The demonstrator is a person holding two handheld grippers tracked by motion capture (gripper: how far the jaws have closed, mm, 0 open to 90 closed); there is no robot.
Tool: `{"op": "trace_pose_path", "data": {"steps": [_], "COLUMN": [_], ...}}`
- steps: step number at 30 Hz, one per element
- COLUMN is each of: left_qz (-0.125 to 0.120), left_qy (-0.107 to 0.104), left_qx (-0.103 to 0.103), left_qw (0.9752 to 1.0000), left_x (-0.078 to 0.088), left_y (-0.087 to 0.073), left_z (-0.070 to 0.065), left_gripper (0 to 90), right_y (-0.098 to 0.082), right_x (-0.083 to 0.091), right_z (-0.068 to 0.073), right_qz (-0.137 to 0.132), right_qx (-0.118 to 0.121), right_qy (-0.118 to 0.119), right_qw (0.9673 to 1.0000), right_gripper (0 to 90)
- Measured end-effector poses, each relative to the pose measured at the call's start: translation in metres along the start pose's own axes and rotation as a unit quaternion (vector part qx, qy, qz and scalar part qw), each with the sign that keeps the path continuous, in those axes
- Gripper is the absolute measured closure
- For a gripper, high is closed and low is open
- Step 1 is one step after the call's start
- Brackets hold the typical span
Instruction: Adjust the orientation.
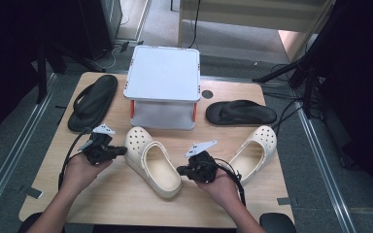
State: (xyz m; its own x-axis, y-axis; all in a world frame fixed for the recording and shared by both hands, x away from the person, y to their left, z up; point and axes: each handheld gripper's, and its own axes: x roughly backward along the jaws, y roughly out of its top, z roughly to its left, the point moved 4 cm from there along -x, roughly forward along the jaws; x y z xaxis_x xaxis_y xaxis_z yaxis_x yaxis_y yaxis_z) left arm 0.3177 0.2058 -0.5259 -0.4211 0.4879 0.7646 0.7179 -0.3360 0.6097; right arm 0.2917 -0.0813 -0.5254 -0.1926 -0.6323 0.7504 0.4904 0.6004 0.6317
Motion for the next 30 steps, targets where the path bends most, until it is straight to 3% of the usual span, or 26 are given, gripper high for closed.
{"op": "trace_pose_path", "data": {"steps": [7, 18, 30], "left_qz": [0.002, 0.012, 0.004], "left_qy": [-0.001, 0.0, -0.01], "left_qx": [-0.009, -0.032, -0.024], "left_qw": [1.0, 0.9994, 0.9996], "left_x": [-0.008, -0.021, -0.027], "left_y": [0.011, 0.03, 0.037], "left_z": [0.001, -0.004, 0.0], "left_gripper": [89.8, 89.8, 89.8], "right_y": [-0.001, -0.001, 0.001], "right_x": [-0.002, -0.003, -0.008], "right_z": [0.013, 0.017, 0.026], "right_qz": [-0.007, -0.019, -0.021], "right_qx": [0.009, 0.002, 0.007], "right_qy": [0.0, 0.008, 0.02], "right_qw": [0.9999, 0.9998, 0.9996], "right_gripper": [90.0, 90.0, 90.0]}}
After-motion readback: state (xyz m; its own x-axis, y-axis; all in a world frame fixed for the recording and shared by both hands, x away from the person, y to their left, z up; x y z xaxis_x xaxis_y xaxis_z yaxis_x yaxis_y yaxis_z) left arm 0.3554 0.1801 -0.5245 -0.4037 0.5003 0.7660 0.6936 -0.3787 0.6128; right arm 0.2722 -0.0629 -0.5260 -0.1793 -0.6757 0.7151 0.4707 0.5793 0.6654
